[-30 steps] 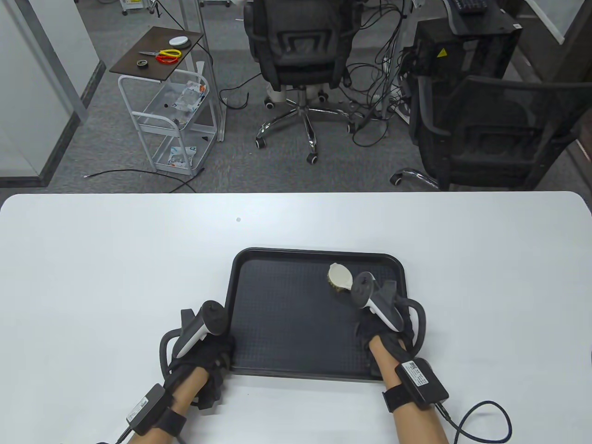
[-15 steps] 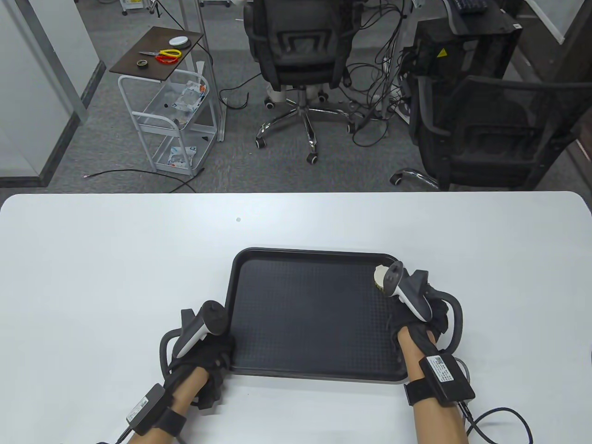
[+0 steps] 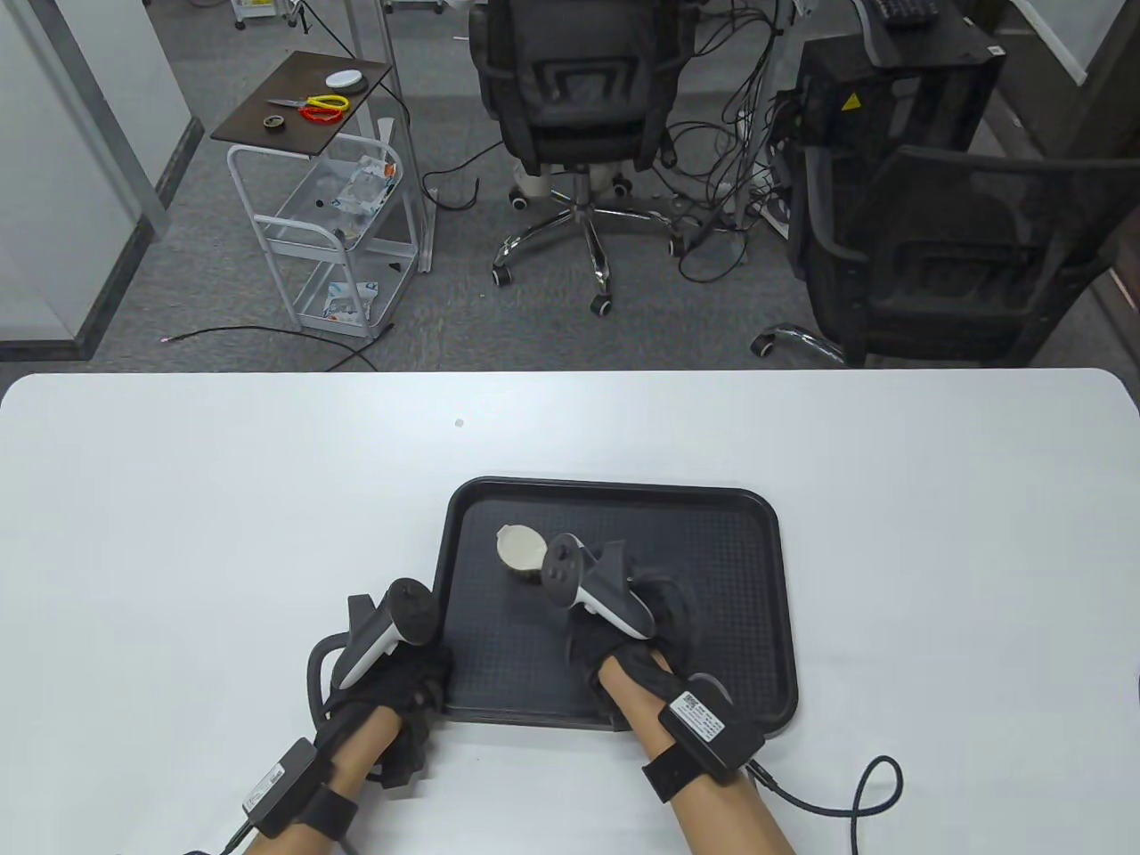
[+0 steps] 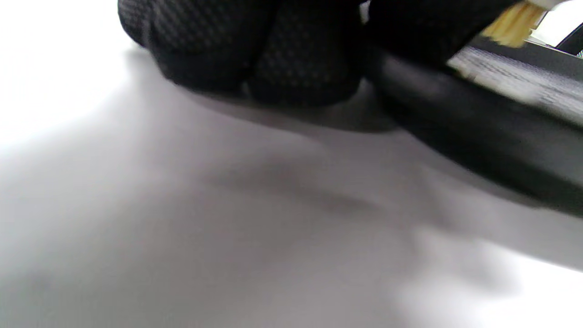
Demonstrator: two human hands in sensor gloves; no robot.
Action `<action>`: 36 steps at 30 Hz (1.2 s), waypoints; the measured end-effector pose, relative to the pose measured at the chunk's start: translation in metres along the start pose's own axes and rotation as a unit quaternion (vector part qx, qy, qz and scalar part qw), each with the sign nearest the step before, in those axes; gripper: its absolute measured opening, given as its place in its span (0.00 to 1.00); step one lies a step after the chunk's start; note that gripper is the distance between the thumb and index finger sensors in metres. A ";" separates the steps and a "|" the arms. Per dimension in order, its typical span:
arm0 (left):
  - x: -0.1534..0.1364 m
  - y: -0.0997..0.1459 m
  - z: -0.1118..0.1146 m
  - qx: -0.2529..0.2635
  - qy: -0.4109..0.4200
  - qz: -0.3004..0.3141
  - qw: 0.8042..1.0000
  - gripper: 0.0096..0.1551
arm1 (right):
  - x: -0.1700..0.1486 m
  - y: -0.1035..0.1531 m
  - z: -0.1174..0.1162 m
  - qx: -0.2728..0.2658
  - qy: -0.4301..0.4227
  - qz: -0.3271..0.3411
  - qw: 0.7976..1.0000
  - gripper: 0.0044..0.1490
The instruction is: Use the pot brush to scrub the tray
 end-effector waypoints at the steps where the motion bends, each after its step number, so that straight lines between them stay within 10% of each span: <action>1: 0.000 0.000 0.000 0.000 0.000 0.000 1.000 0.46 | 0.006 0.000 -0.003 -0.001 0.001 0.004 1.000 0.35; 12: 0.000 0.000 0.000 0.000 0.001 0.000 1.000 0.46 | 0.002 0.000 -0.017 0.004 -0.021 0.007 1.000 0.35; 28: 0.000 0.000 0.000 0.000 0.001 0.000 1.000 0.46 | -0.200 0.042 -0.005 0.008 -0.031 -0.179 0.983 0.34; 36: 0.000 -0.001 0.000 0.000 0.001 -0.001 1.000 0.46 | -0.242 0.053 0.004 0.020 -0.010 -0.231 0.973 0.34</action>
Point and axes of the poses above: the tracker on the back of each hand, its own x axis roughly to the thumb side, its own y axis roughly from the fingertips to the wrist, z = x × y, the point moved 3 cm from there along -y, roughly from the wrist to the fingertips, and after that the axes turned 2 degrees about z, right-handed, at the moved point
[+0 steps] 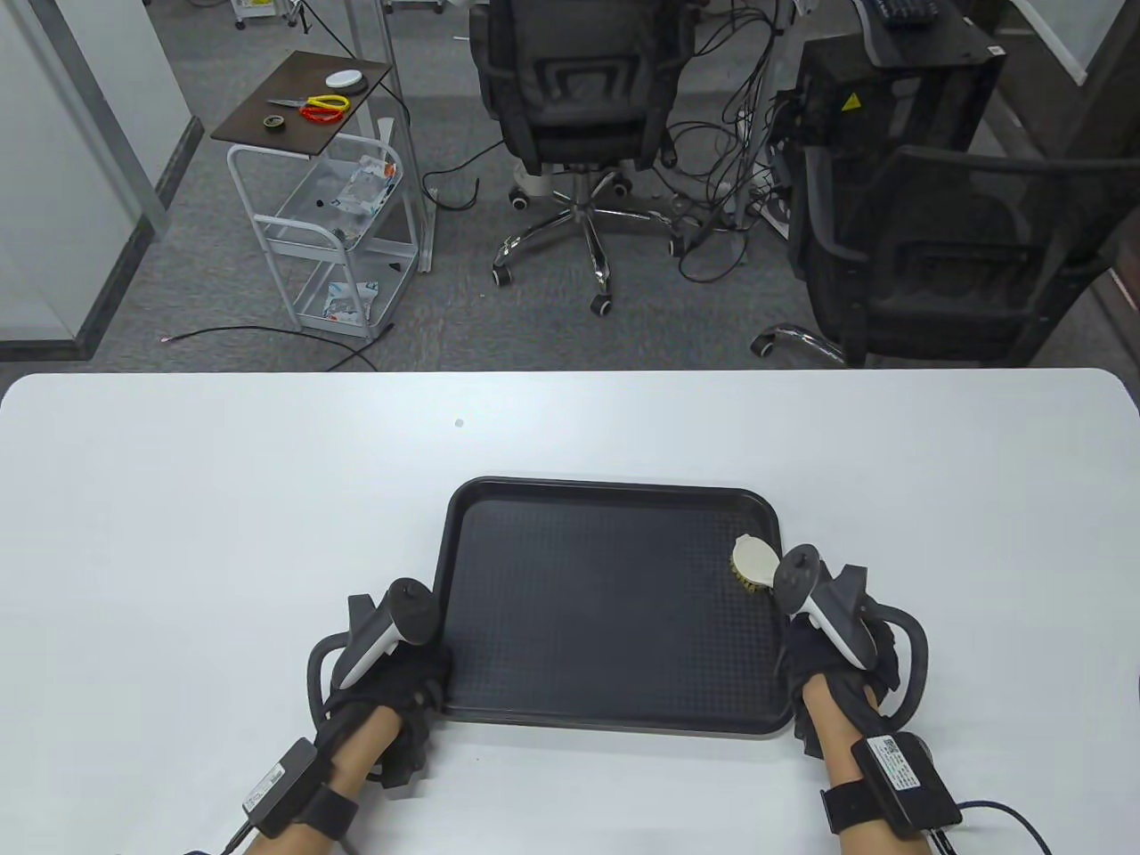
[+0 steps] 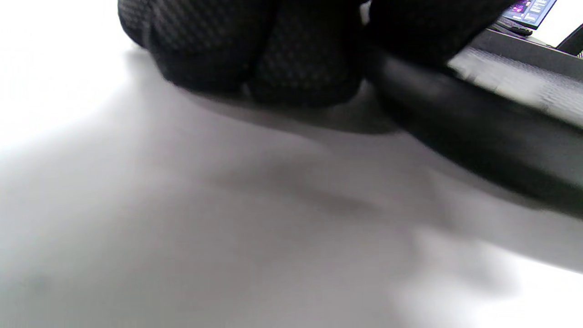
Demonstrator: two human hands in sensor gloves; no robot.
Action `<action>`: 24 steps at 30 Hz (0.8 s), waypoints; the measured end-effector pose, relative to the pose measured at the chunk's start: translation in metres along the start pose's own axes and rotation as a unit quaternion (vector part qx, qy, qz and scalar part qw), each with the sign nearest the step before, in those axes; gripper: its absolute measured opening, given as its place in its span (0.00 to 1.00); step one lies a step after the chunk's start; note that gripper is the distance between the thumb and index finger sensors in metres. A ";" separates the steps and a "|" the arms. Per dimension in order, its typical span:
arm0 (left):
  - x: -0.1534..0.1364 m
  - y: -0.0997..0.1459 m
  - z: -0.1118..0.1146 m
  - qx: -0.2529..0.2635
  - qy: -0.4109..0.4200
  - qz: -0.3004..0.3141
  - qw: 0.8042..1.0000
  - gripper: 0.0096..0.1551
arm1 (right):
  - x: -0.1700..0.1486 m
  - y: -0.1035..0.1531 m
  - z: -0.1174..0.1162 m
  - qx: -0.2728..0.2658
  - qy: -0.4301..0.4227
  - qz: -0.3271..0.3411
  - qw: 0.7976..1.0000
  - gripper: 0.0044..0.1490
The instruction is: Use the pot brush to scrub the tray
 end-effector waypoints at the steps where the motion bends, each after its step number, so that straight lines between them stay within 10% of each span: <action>1: 0.000 0.000 0.000 0.000 0.000 0.000 1.000 0.46 | 0.004 0.001 0.002 -0.002 0.003 -0.002 1.000 0.34; 10: 0.000 0.000 0.000 -0.001 0.000 0.000 1.000 0.46 | 0.095 0.035 0.019 -0.046 0.005 0.113 0.993 0.35; 24: 0.000 0.000 0.000 -0.001 0.000 0.001 1.000 0.46 | 0.252 0.085 -0.016 -0.042 -0.013 0.257 0.965 0.35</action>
Point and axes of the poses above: the tracker on the back of each hand, its own x axis roughly to the thumb side, its own y axis roughly from the fingertips to the wrist, z = x × y, the point moved 3 cm from there along -y, roughly from the wrist to the fingertips, and after that the axes turned 2 degrees about z, right-handed, at the moved point
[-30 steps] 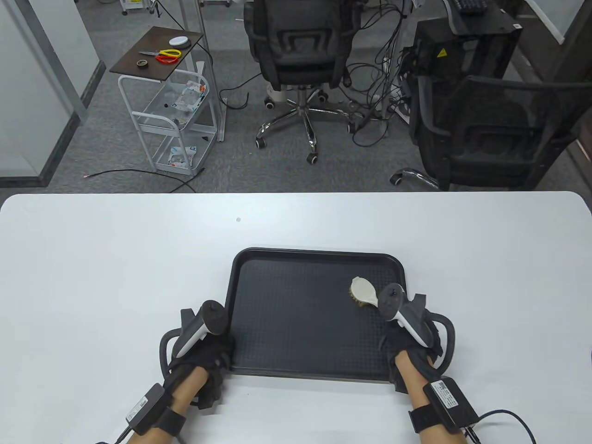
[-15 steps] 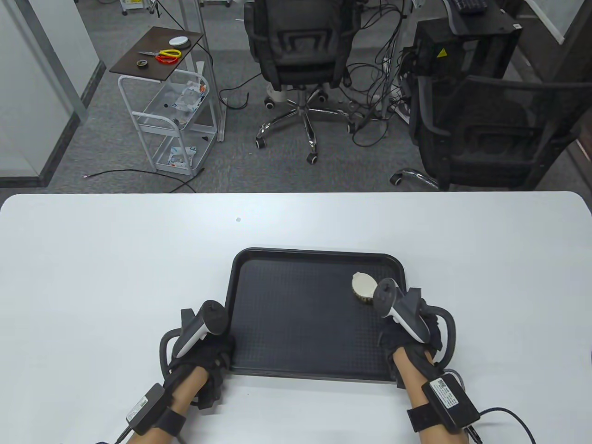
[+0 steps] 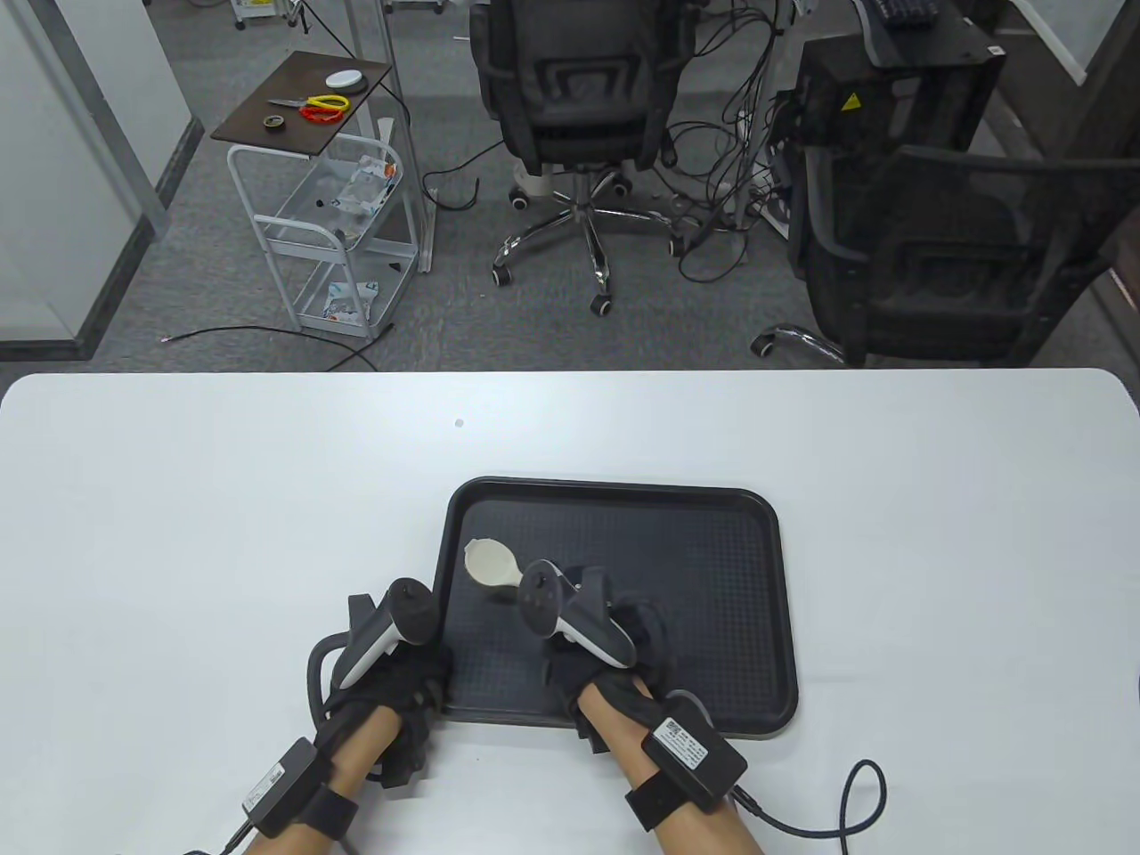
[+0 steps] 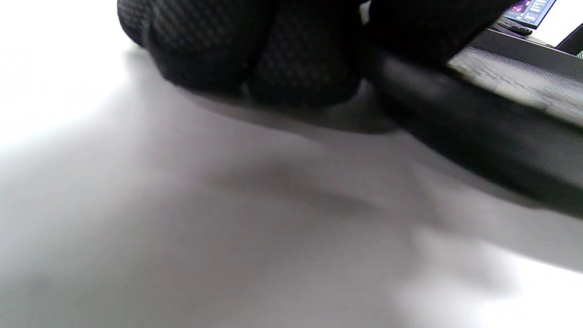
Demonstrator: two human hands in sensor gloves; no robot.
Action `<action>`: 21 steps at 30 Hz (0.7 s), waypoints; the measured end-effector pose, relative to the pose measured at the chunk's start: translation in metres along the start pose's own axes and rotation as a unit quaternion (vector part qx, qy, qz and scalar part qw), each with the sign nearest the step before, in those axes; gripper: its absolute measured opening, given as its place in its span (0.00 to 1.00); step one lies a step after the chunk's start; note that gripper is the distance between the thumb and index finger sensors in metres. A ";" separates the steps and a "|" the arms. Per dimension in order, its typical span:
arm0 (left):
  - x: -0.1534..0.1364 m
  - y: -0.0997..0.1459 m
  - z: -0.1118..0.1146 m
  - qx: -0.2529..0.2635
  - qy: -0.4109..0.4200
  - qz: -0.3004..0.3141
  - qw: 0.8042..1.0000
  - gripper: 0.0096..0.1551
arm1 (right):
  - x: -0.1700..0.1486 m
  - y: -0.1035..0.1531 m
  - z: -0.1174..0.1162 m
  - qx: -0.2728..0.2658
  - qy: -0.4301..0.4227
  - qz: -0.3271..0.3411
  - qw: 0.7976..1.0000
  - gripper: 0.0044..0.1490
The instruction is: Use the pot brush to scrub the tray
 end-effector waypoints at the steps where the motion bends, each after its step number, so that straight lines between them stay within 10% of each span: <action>1: 0.000 0.000 0.000 0.000 0.000 0.000 1.000 0.46 | 0.005 -0.001 -0.002 0.001 0.003 0.003 1.000 0.35; 11: 0.000 0.000 0.000 0.000 0.000 0.000 1.000 0.46 | 0.015 0.004 -0.013 0.000 0.005 0.025 1.000 0.35; 21: 0.000 0.000 0.000 0.000 0.001 0.000 1.000 0.46 | -0.078 0.031 -0.012 0.014 0.006 -0.037 0.999 0.34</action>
Point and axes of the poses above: the tracker on the back of each hand, its own x axis roughly to the thumb side, its own y axis roughly from the fingertips to the wrist, z = x × y, the point moved 3 cm from there along -y, roughly from the wrist to the fingertips, and after that the axes turned 2 degrees about z, right-handed, at the moved point
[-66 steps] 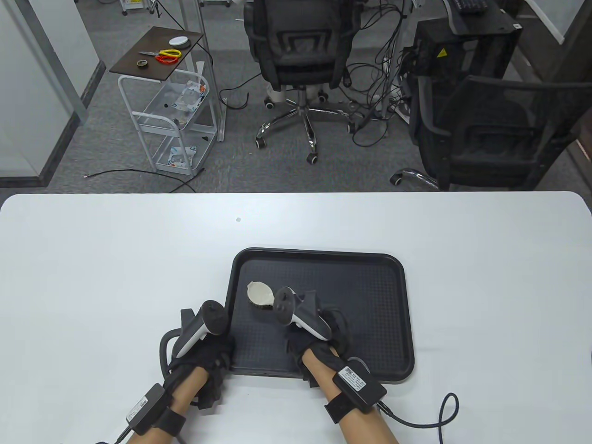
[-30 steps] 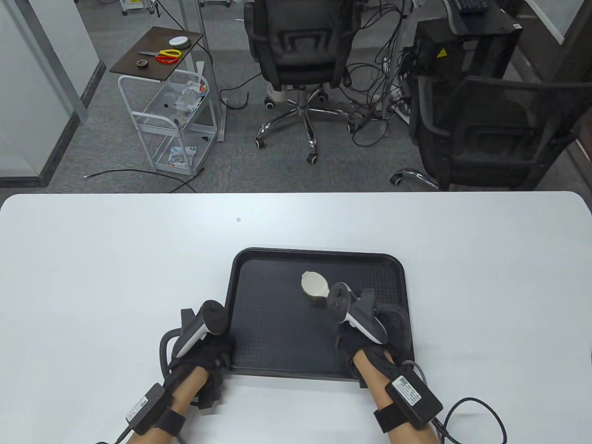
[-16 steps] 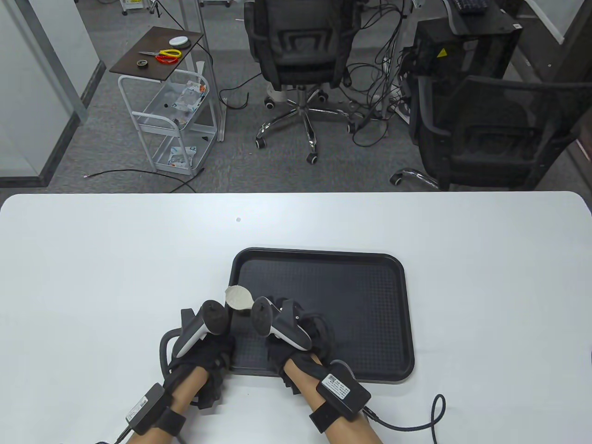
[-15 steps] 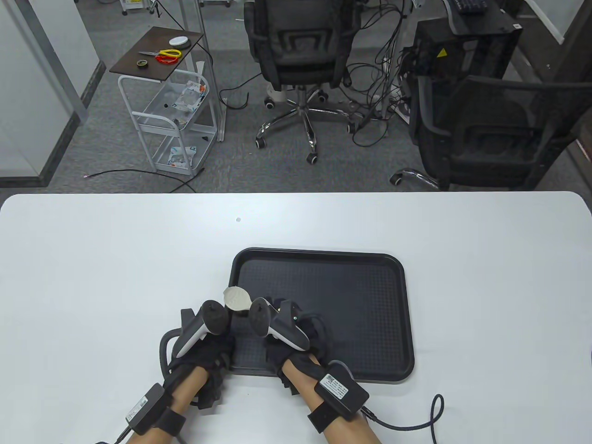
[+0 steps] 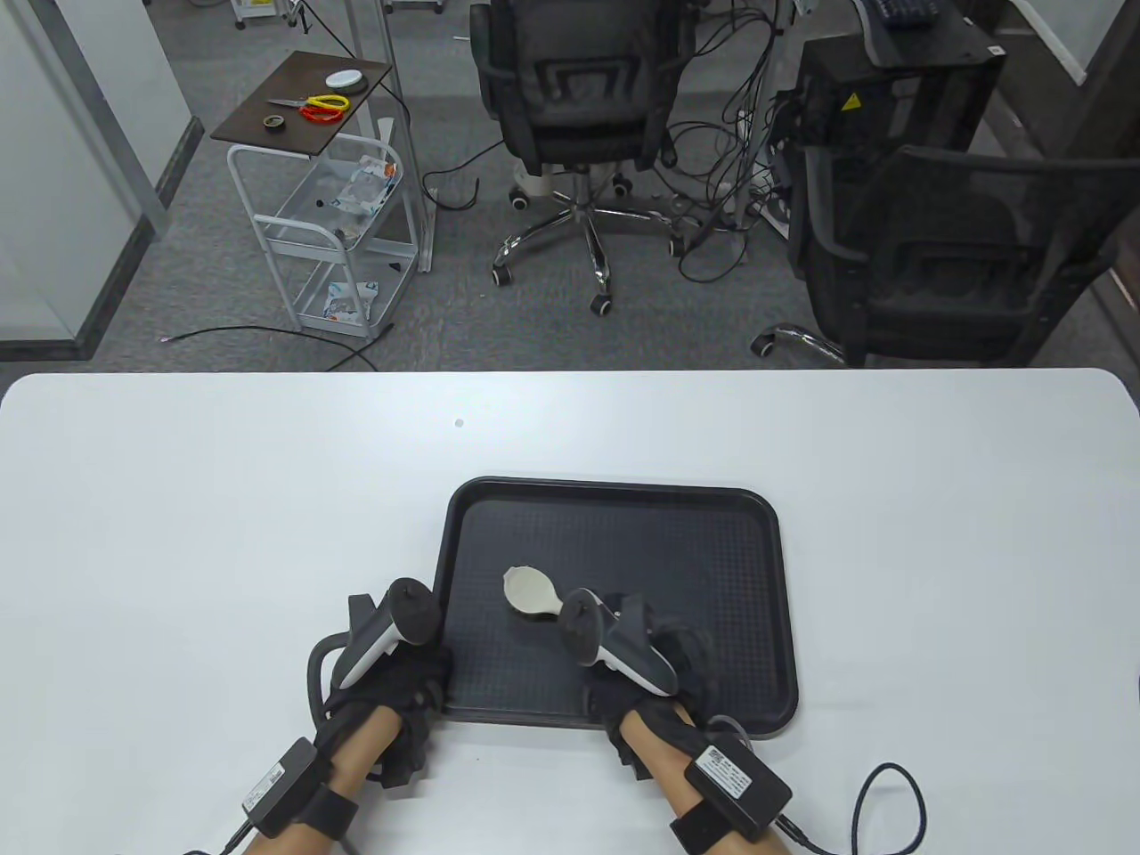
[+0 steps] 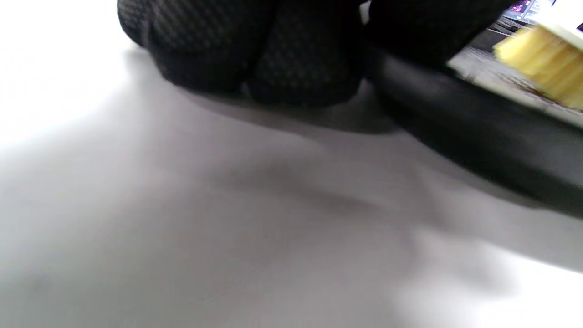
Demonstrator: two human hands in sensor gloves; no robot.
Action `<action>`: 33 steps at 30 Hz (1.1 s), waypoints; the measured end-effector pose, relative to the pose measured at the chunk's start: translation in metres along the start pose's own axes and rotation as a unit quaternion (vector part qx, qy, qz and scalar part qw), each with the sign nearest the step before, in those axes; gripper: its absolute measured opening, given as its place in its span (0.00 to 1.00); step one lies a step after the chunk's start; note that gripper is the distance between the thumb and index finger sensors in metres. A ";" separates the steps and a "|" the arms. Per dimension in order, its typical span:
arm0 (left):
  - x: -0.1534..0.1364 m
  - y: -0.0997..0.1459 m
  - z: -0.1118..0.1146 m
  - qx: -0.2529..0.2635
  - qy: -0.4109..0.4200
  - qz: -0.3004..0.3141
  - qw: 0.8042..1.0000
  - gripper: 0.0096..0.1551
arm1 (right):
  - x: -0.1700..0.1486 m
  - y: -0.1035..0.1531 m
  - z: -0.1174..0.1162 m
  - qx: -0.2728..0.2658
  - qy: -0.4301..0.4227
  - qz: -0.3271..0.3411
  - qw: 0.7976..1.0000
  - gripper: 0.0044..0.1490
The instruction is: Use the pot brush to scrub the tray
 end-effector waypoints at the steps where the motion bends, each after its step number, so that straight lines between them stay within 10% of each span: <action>1: 0.000 0.000 0.000 0.000 0.000 0.000 1.000 0.46 | -0.016 0.003 0.001 0.003 -0.005 -0.013 1.000 0.34; 11: 0.000 0.000 0.000 0.000 0.000 0.000 1.000 0.46 | -0.151 0.035 0.019 0.015 0.010 -0.140 0.990 0.34; 18: 0.000 0.000 0.000 0.000 0.000 0.000 1.000 0.46 | -0.183 0.043 0.033 0.029 0.027 -0.173 0.984 0.33; 33: 0.000 0.000 0.000 0.000 -0.001 0.000 1.000 0.46 | -0.007 0.014 0.050 -0.042 -0.008 0.004 0.999 0.34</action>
Point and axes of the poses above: the tracker on the back of each hand, its own x axis roughly to the thumb side, its own y axis roughly from the fingertips to the wrist, z = x × y, the point moved 3 cm from there along -y, roughly from the wrist to the fingertips, and after that the axes turned 2 degrees about z, right-handed, at the moved point
